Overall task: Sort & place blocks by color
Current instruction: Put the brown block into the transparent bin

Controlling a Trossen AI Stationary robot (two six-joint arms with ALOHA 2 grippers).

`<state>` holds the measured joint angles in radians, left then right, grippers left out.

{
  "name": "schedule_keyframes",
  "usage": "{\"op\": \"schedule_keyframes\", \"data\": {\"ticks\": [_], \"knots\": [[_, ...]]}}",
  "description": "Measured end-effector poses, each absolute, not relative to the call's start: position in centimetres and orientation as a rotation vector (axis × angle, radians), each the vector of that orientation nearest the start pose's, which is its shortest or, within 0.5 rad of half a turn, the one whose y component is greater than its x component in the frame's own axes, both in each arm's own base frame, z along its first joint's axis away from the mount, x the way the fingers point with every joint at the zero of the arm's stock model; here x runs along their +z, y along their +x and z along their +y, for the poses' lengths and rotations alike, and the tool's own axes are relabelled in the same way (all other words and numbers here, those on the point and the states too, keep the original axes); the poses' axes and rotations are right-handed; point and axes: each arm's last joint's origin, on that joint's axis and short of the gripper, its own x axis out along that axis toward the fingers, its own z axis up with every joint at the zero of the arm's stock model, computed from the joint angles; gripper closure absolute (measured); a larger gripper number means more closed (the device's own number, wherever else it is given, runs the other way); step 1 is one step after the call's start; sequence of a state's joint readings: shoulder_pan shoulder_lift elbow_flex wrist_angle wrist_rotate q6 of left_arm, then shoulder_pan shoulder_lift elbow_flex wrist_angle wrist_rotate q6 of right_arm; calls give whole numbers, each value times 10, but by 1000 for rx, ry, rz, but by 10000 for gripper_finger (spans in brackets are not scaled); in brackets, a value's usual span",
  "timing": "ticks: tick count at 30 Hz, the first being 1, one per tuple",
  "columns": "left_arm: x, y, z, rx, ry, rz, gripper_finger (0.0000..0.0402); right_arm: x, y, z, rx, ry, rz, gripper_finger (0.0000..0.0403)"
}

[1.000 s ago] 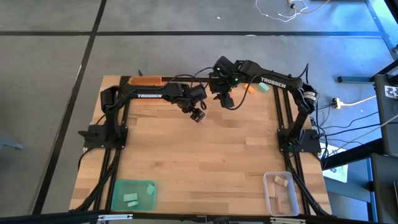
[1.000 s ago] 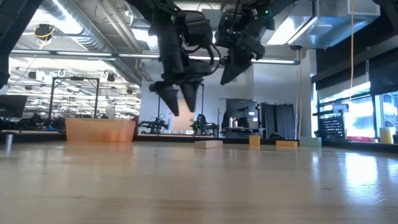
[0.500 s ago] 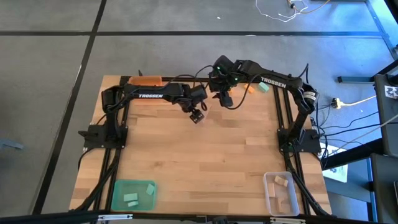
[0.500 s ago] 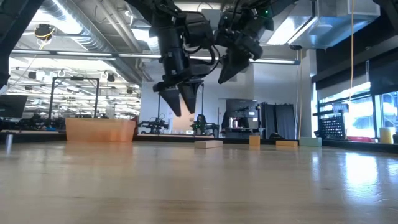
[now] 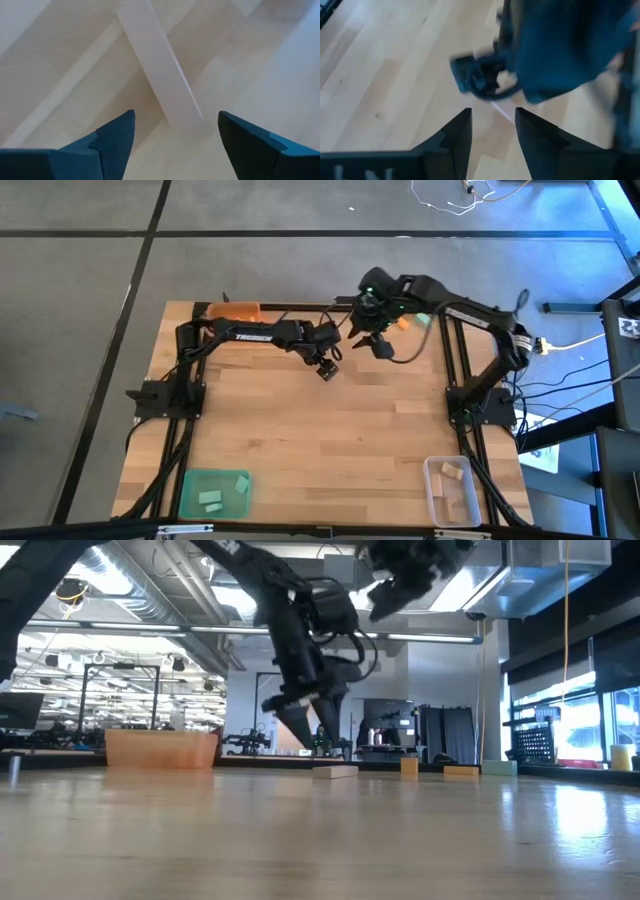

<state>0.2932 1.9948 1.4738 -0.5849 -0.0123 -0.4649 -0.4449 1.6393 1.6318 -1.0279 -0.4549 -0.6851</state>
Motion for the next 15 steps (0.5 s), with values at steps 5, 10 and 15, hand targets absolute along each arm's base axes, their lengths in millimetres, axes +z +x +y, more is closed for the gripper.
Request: {"op": "schedule_keyframes", "data": {"ticks": [5,10,15], "knots": [[167,404,123,580,-606,1017,127,373,287,-116,281,-269,791,251],[149,411,124,599,-637,1014,127,391,276,-107,259,-316,724,251],[141,414,123,626,-655,1003,127,395,273,-106,253,-330,700,251]]}}
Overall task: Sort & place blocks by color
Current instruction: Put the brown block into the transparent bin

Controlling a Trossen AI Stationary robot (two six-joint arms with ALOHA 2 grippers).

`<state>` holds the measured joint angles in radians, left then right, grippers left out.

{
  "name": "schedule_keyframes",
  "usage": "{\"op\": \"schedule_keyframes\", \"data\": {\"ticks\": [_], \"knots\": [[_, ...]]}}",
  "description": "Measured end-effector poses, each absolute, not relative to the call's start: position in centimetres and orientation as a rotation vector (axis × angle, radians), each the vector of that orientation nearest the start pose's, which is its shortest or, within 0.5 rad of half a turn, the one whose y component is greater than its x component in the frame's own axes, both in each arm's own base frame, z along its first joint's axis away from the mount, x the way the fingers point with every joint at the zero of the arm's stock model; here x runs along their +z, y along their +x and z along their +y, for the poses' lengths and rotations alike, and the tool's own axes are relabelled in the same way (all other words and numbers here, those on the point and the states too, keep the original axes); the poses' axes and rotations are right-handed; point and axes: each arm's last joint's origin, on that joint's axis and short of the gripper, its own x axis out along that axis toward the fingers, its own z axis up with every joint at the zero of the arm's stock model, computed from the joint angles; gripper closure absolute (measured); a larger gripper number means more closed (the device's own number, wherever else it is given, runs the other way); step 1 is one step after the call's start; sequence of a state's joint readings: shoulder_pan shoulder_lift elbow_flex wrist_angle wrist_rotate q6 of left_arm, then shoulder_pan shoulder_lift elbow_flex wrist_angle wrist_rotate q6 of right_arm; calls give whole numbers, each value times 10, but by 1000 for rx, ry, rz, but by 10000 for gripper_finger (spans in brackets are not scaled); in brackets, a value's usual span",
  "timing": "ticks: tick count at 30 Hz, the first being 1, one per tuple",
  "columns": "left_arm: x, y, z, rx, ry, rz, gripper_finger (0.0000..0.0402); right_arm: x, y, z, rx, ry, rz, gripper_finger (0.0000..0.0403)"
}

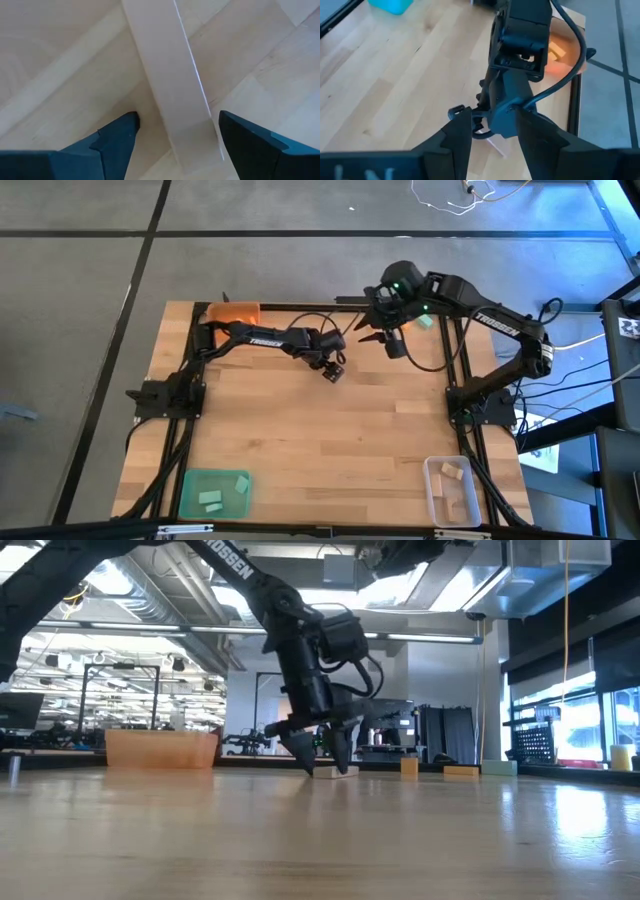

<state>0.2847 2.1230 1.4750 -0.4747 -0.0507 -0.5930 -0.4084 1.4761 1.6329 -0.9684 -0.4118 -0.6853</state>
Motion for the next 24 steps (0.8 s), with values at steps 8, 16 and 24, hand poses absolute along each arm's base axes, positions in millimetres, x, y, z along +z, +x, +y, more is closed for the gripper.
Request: {"op": "schedule_keyframes", "data": {"ticks": [8,16,24], "knots": [[137,418,109,715,-551,991,127,395,273,-106,252,-328,701,251],[132,422,90,753,-462,995,187,395,273,-106,252,-327,702,251],[124,421,85,715,-470,1060,282,395,273,-106,252,-327,702,251]]}}
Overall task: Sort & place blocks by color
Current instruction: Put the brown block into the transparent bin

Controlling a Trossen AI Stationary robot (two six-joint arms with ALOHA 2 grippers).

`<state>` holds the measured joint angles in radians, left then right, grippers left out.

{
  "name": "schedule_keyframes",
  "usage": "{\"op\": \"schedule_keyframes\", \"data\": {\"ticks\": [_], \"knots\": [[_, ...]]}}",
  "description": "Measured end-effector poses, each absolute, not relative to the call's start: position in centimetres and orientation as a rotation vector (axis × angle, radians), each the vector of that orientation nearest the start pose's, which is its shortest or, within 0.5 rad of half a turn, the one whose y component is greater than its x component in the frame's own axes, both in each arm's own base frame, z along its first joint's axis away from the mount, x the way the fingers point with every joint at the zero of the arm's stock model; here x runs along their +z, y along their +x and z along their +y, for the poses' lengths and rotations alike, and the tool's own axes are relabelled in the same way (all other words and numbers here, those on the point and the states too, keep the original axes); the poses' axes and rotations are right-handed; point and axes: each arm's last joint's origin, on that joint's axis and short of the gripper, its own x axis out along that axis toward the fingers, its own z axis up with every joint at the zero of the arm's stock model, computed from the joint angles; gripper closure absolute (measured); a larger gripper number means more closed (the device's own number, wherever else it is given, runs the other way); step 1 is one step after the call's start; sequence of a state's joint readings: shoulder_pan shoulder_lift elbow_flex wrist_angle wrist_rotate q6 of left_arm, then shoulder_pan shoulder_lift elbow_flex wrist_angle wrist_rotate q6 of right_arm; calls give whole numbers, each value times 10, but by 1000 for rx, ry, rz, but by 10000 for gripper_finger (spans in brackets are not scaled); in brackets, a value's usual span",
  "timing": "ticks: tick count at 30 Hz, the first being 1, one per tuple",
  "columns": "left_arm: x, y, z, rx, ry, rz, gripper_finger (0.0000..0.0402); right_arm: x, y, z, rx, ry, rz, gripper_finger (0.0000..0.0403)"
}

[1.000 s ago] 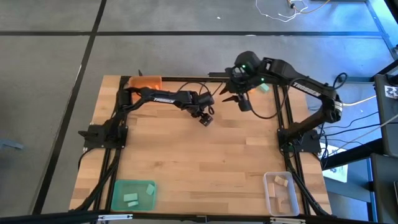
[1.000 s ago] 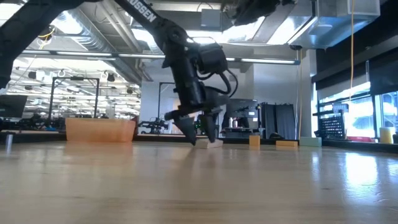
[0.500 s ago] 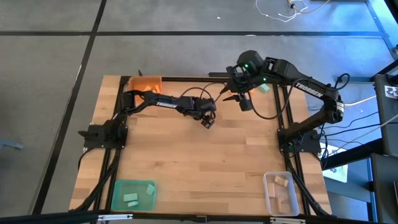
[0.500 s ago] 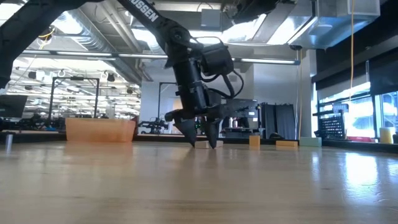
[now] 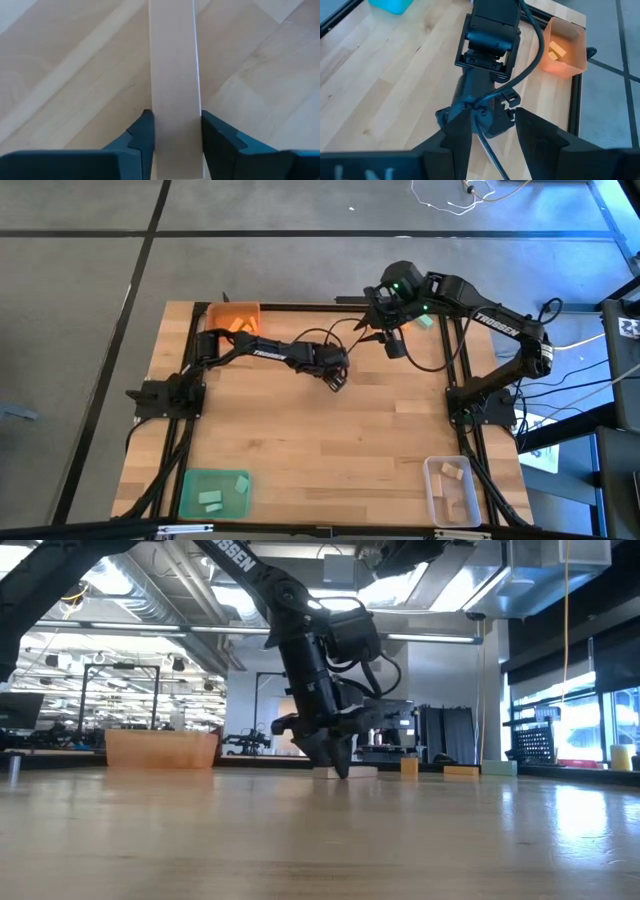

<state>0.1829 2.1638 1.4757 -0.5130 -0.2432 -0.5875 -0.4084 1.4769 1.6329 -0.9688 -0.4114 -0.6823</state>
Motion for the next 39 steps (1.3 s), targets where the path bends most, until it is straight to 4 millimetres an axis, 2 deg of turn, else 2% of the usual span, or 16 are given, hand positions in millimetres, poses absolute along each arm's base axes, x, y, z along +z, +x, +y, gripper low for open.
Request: {"op": "schedule_keyframes", "data": {"ticks": [8,15,23,31,39], "knots": [[142,412,90,646,-438,1102,282,395,273,-106,254,-326,702,251],[190,391,103,573,-418,1106,282,396,274,-105,263,-326,688,251],[257,359,119,420,-455,989,282,396,275,-104,273,-335,684,251],[317,315,132,228,-457,836,282,394,277,-95,396,-596,657,251],[347,295,128,-11,-480,715,282,399,288,-82,358,-851,634,251]]}}
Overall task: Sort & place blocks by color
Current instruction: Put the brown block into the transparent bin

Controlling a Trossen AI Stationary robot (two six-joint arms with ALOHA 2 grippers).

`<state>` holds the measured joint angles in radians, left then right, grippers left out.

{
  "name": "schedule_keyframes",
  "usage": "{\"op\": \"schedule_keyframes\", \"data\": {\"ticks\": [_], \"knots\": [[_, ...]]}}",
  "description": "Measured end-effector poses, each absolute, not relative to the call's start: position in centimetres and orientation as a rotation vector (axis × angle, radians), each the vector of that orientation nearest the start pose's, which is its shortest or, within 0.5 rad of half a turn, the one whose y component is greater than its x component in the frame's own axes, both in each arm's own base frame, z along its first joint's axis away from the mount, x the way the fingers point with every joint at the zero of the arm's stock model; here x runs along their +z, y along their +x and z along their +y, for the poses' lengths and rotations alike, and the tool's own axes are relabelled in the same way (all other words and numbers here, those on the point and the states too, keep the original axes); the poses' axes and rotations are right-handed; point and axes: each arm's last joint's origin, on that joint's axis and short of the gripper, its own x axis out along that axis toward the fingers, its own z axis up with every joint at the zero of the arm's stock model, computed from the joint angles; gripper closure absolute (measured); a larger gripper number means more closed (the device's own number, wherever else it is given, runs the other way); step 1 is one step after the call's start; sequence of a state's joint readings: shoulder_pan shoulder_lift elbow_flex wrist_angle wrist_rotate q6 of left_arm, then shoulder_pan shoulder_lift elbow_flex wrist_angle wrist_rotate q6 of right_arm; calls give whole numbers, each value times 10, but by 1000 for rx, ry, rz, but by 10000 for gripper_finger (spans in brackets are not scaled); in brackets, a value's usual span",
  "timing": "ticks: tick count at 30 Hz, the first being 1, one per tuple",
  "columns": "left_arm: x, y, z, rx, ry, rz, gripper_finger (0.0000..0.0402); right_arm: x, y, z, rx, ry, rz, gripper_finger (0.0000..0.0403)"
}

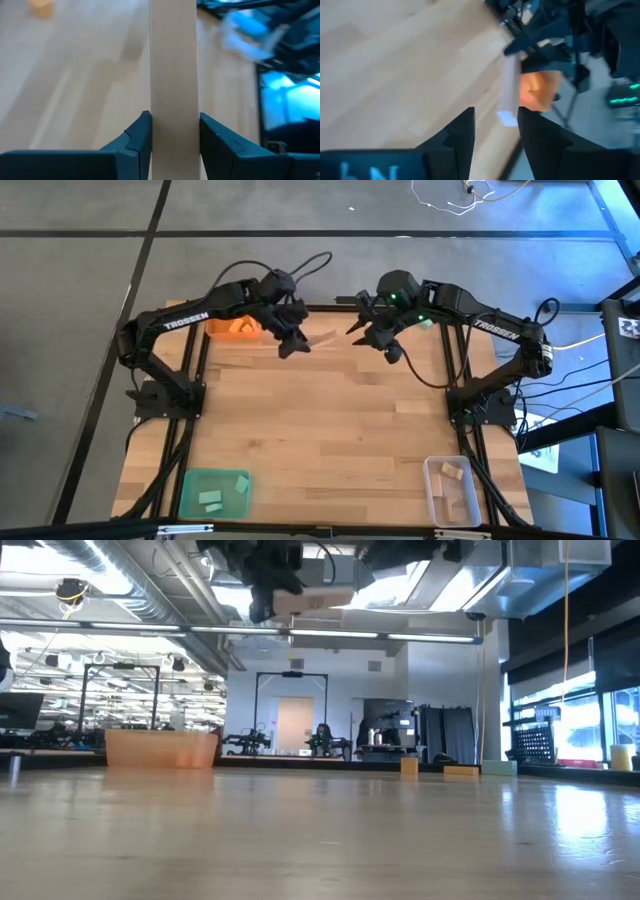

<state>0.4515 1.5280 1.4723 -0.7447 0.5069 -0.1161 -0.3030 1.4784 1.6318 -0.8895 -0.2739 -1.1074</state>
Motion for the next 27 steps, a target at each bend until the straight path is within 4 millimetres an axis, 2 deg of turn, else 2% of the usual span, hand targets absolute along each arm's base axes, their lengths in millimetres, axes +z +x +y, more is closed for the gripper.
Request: {"op": "schedule_keyframes", "data": {"ticks": [8,27], "knots": [[352,300,122,-186,-488,644,282,402,293,-76,355,-934,596,251],[364,311,119,-257,-441,506,282,401,293,-74,347,-879,612,251]]}}
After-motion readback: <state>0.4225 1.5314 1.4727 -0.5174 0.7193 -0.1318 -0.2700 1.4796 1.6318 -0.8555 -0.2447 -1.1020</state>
